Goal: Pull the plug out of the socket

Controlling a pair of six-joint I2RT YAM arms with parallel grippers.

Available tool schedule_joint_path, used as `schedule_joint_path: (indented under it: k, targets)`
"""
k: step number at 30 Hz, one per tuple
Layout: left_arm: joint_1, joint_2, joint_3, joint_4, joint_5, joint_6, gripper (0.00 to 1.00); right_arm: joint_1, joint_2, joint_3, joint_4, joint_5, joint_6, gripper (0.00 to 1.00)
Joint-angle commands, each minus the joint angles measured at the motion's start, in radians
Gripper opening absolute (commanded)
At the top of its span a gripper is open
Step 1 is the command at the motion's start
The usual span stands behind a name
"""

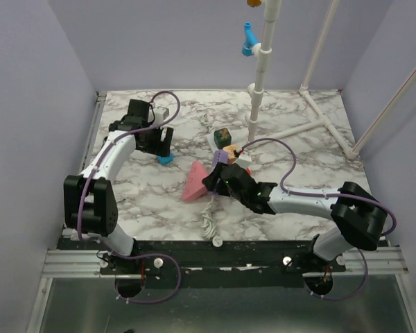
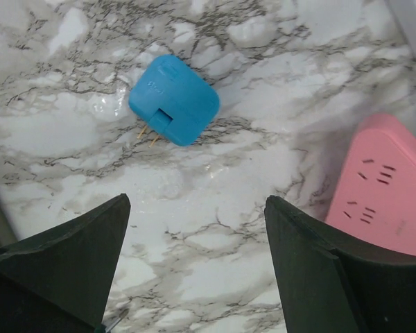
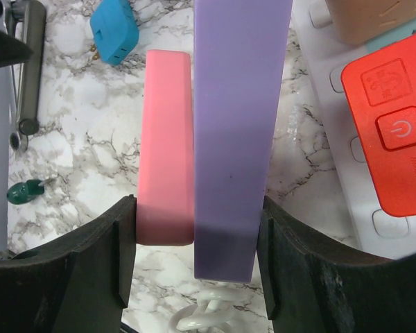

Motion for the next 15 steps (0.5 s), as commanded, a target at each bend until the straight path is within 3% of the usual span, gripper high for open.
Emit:
schedule_joint_path:
  k: [1,5,10,15]
  targets:
    - [0.002,-0.135,-0.021,-0.084,0.253,0.084,0.82,0.009,0.004,-0.005,-0.031,-0.026,-0.028,0.01]
    - [-0.012,-0.208,-0.025,-0.232,0.388,0.197,0.95,0.009,0.024,0.044,-0.083,-0.016,0.012,0.01]
    - [-0.021,-0.351,-0.111,-0.255,0.355,0.38,0.98,0.009,0.064,0.124,-0.117,-0.062,0.045,0.01]
    - [-0.028,-0.454,-0.197,-0.272,0.465,0.486,0.98,0.0,0.14,0.163,-0.108,-0.145,0.093,0.01]
